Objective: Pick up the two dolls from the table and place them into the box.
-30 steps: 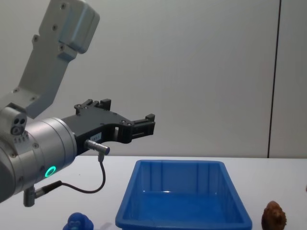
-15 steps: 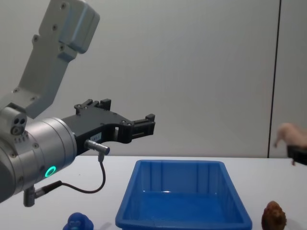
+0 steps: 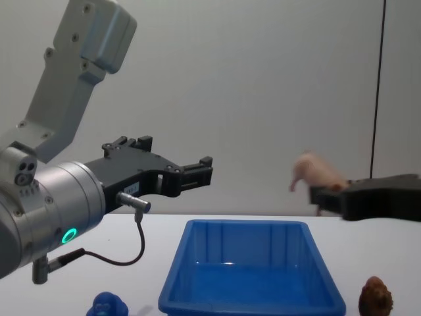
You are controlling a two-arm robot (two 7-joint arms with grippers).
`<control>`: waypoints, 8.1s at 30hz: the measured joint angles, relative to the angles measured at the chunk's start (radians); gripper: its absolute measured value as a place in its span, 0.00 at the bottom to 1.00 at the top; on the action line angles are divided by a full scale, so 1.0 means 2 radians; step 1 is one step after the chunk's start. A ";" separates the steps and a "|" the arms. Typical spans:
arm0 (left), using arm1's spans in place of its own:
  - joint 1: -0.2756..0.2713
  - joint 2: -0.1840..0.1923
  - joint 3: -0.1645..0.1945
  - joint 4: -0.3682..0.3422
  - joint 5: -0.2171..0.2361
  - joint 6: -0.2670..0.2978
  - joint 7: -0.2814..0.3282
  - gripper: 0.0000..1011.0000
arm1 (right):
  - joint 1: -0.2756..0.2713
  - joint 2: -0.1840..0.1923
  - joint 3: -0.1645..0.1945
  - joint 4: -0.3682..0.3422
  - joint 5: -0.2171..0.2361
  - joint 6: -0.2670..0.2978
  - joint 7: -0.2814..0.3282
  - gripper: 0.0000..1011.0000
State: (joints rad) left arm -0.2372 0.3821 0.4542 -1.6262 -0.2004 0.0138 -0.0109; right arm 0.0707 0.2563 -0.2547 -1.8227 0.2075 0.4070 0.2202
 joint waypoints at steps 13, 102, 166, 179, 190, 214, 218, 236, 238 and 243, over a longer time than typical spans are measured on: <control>0.000 0.000 0.000 0.000 0.000 0.000 0.000 0.99 | 0.008 -0.035 -0.041 0.004 -0.044 0.044 0.007 0.50; 0.000 0.000 0.000 0.000 0.000 0.000 0.000 0.99 | -0.047 0.002 0.003 0.065 -0.013 -0.004 -0.070 0.99; 0.000 0.000 0.000 0.000 0.000 0.000 0.000 0.99 | 0.008 -0.038 -0.014 0.012 -0.049 -0.037 -0.005 0.42; 0.000 0.000 0.000 0.000 0.000 0.000 0.000 0.99 | 0.033 -0.062 -0.035 0.061 -0.084 -0.022 0.012 0.42; 0.000 0.000 0.000 0.000 0.000 0.000 0.000 0.99 | 0.044 -0.074 -0.045 0.096 -0.105 -0.018 0.016 0.68; 0.000 0.000 0.000 0.000 0.000 0.000 0.000 0.99 | 0.019 -0.031 -0.011 0.059 -0.062 -0.045 0.006 0.99; 0.000 0.000 0.000 0.000 0.000 0.000 0.000 0.99 | 0.012 -0.017 0.002 0.054 -0.050 -0.049 0.001 0.99; 0.013 0.011 -0.003 -0.017 0.005 0.006 0.005 0.99 | -0.004 0.013 0.026 0.050 -0.027 -0.058 -0.005 0.99; 0.018 0.015 -0.003 -0.023 0.005 0.010 0.008 0.99 | -0.005 0.014 0.026 0.049 -0.026 -0.058 -0.005 0.99; 0.040 0.034 -0.008 -0.049 -0.002 0.023 0.024 0.99 | -0.006 0.016 0.029 0.049 -0.024 -0.059 -0.006 0.99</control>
State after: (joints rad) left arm -0.1578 0.4510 0.4384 -1.7245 -0.2036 0.0601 0.0369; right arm 0.0579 0.2890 -0.1972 -1.7246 0.1601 0.2891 0.2092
